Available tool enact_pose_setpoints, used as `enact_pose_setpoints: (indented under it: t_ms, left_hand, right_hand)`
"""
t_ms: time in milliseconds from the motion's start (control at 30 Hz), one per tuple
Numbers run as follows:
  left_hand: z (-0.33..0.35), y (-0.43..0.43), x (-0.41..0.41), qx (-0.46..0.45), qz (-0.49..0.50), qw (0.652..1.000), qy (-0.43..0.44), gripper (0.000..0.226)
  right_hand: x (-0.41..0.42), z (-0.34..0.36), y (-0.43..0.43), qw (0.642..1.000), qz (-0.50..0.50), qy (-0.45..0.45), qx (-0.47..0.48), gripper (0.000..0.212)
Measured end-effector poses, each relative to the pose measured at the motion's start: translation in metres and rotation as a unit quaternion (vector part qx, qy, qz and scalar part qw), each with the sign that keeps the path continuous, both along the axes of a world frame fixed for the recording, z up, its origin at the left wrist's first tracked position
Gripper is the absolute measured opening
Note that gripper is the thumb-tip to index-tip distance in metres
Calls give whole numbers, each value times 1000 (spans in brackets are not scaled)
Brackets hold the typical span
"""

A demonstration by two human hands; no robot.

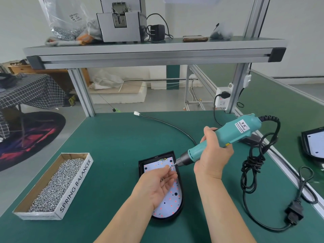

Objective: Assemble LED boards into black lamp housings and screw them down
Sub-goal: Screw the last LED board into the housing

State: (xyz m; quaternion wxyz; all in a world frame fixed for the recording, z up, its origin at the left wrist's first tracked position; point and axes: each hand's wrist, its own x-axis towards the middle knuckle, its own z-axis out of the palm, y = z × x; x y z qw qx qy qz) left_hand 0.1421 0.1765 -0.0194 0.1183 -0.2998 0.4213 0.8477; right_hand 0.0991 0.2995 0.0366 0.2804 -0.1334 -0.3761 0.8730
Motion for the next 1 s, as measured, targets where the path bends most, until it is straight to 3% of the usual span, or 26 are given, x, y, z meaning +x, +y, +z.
enact_pose_setpoints:
  t_ms: [767, 1000]
  left_hand:
    - [-1, 3, 4, 4, 17, 999, 30, 10]
    - [0, 3, 6, -38, -4, 998, 49, 25]
  right_hand:
    - [-4, -4, -1, 999, -20, -32, -22, 17]
    - [-5, -5, 9, 999, -18, -40, -21, 21]
